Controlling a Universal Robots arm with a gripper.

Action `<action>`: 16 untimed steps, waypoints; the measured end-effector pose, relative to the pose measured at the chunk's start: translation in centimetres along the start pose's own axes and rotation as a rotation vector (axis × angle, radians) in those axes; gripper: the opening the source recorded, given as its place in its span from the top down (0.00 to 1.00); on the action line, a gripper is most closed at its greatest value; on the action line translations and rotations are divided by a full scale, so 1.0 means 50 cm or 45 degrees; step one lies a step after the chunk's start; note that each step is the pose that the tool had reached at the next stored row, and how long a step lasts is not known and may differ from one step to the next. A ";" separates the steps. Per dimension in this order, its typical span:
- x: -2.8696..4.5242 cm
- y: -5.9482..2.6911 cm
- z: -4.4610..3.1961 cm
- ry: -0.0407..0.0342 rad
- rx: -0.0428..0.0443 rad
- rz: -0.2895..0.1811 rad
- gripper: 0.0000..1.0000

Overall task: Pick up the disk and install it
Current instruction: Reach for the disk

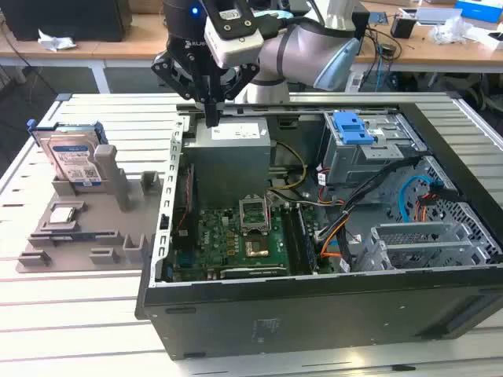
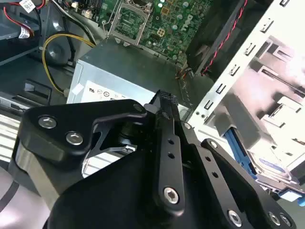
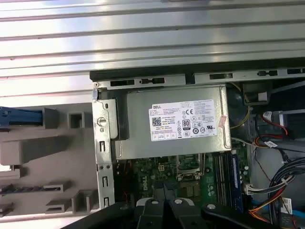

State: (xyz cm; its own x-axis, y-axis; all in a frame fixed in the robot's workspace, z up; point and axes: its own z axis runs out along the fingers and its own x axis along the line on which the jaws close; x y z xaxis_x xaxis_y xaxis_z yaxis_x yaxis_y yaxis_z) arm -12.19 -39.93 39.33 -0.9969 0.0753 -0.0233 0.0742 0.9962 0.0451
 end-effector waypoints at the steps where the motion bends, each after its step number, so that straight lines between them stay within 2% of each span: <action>1: 0.005 0.000 0.000 0.0001 0.000 0.000 0.89; 2: 0.027 -0.002 -0.001 0.0000 0.000 0.000 0.89; 3: 0.035 -0.003 -0.001 0.0000 0.000 0.000 0.89; 4: 0.050 -0.004 -0.001 0.0000 0.000 0.000 0.89; 8: 0.083 -0.006 -0.002 0.0000 0.000 0.000 0.89; 12: 0.123 -0.009 -0.003 -0.0001 0.000 0.000 0.89; 14: 0.138 -0.010 -0.004 0.0000 0.000 0.000 0.89; 16: 0.165 -0.012 -0.004 0.0000 0.000 0.000 0.89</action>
State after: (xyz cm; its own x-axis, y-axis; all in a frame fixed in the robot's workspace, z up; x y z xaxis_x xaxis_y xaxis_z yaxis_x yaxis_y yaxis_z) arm -20.47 -39.92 39.32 -0.9969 0.0752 -0.0233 0.0741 0.9962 0.0450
